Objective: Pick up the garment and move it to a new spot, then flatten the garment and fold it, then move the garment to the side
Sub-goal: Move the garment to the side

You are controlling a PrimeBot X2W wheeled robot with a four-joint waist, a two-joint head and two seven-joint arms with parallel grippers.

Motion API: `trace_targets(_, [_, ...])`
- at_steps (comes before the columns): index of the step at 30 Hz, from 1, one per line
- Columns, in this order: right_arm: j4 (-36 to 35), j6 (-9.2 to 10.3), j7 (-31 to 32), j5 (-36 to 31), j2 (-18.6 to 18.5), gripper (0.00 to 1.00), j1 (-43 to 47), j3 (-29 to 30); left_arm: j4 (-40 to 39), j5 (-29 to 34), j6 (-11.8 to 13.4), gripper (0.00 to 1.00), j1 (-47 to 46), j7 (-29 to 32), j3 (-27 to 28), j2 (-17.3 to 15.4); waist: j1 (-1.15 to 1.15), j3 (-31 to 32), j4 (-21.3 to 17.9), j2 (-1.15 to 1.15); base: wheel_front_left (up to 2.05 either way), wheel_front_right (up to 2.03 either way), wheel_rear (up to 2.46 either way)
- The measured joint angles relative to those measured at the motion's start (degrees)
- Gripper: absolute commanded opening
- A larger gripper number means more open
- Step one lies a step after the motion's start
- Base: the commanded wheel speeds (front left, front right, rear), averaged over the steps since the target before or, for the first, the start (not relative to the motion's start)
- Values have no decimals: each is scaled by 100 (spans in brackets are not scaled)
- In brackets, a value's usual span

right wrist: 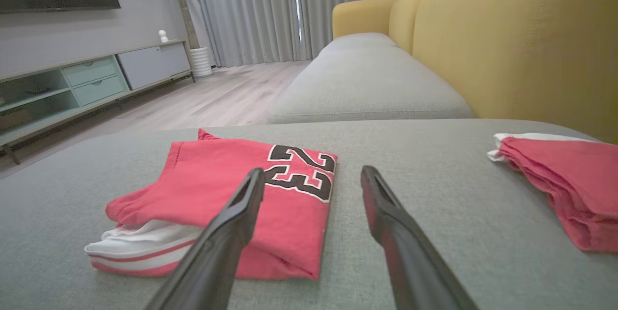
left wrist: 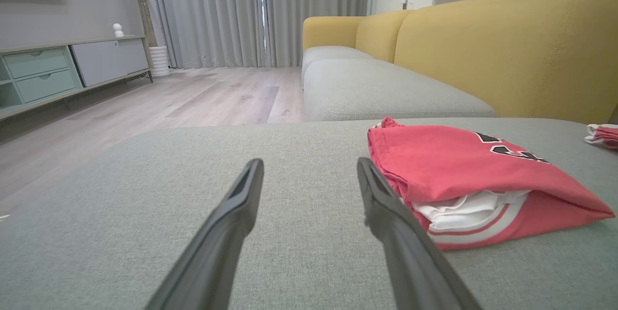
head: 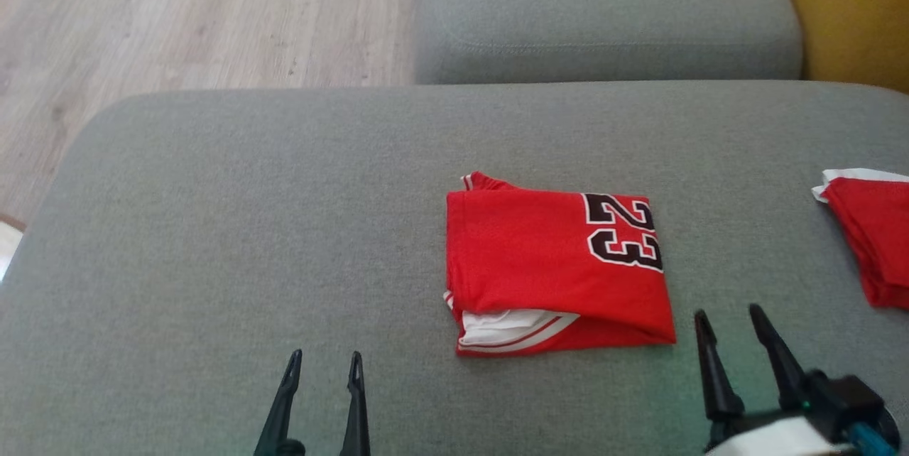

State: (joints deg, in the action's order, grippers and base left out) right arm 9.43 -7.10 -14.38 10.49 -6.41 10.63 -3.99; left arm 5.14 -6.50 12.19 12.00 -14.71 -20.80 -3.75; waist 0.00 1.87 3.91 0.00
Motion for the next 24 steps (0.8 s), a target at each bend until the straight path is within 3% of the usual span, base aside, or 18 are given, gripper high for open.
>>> trace_targets(11, [1171,-1,52,105,16,100,-1117,-88,-52,31,62,100,-320,0,-154,8,0,-413,170,0,0,0,0])
trace_targets(18, [1985,-1,845,321,4,100,-2209,157,-112,53,100,100,-807,0,-281,19,1,-927,287,0,0,0,0])
trace_targets(24, [2537,-1,1344,490,36,100,-2431,388,-104,49,200,100,-946,0,-363,42,1,-1165,408,0,0,0,0])
